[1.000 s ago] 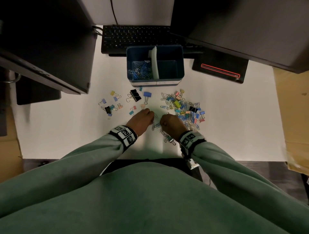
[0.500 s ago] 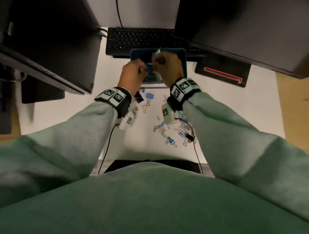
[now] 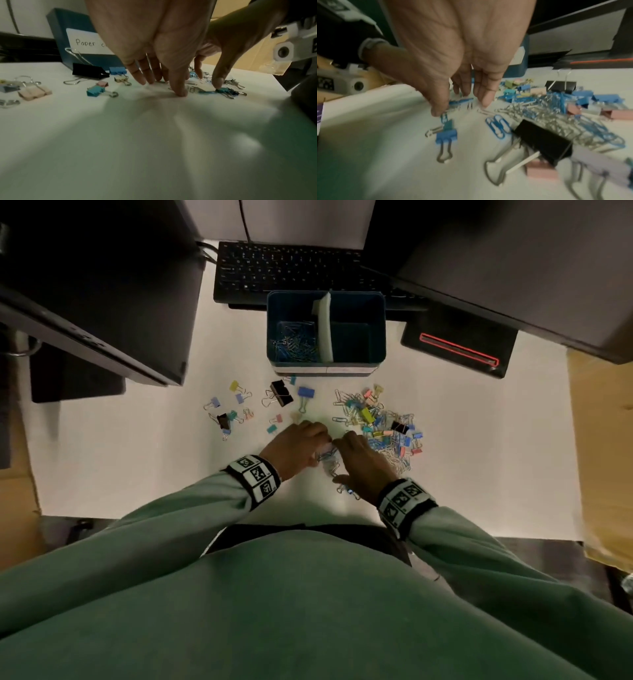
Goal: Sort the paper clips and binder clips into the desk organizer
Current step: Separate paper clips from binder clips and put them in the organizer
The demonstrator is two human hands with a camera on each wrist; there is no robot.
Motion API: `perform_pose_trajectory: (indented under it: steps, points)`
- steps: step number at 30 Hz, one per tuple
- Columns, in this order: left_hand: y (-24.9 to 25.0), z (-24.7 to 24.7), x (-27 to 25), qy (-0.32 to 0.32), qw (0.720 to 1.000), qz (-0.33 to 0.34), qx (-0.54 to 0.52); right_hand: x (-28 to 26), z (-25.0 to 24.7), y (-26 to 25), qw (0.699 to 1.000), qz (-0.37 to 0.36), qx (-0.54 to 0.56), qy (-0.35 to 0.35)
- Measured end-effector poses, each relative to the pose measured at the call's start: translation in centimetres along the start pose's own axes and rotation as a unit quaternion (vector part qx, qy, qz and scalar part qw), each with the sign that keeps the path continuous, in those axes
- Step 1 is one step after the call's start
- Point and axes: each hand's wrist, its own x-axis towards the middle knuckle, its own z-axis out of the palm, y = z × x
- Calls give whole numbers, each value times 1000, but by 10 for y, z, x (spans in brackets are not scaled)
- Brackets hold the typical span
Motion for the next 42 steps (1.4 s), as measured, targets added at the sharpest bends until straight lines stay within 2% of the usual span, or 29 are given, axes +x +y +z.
perform_pose_trajectory:
  steps: [6, 13, 17, 20, 22, 25, 27, 30, 32, 34, 36, 38, 42]
  points:
    - [-1, 16, 0, 70, 997, -8, -22, 18, 18, -2, 999, -27, 8, 37]
    - [6, 15, -2, 57, 998, -29, 18, 19, 15, -4, 998, -4, -11, 61]
    - [10, 16, -6, 42, 995, -29, 85, 18, 15, -3, 997, 21, 8, 77]
    - [11, 14, -6, 55, 993, -27, 104, 20, 11, 6, 989, 53, 89, 102]
    - [13, 9, -7, 73, 991, -32, 111, 21, 1, 12, 972, 77, 179, 128]
    - [14, 3, -11, 25, 994, -79, 76, 24, -33, 11, 945, 86, 271, 161]
    - [8, 1, -12, 35, 993, -99, 55, 33, -65, 4, 924, 69, 323, 193]
    - [1, -19, -15, 90, 984, -147, -40, 61, -115, -10, 892, 27, 366, 265]
    - [-1, -48, -17, 163, 958, -179, -152, 88, -142, -17, 882, 16, 364, 300]
    - [-5, -86, -12, 273, 913, -197, -229, 112, -157, -25, 892, 18, 342, 295]
    - [-19, -118, 3, 350, 881, -211, -239, 130, -161, -29, 932, 28, 270, 240]
    - [-37, -136, 20, 367, 875, -222, -225, 134, -160, -28, 959, 31, 197, 200]
    - [-32, -122, 29, 363, 896, -192, -168, 95, -140, 5, 938, 29, 172, 300]
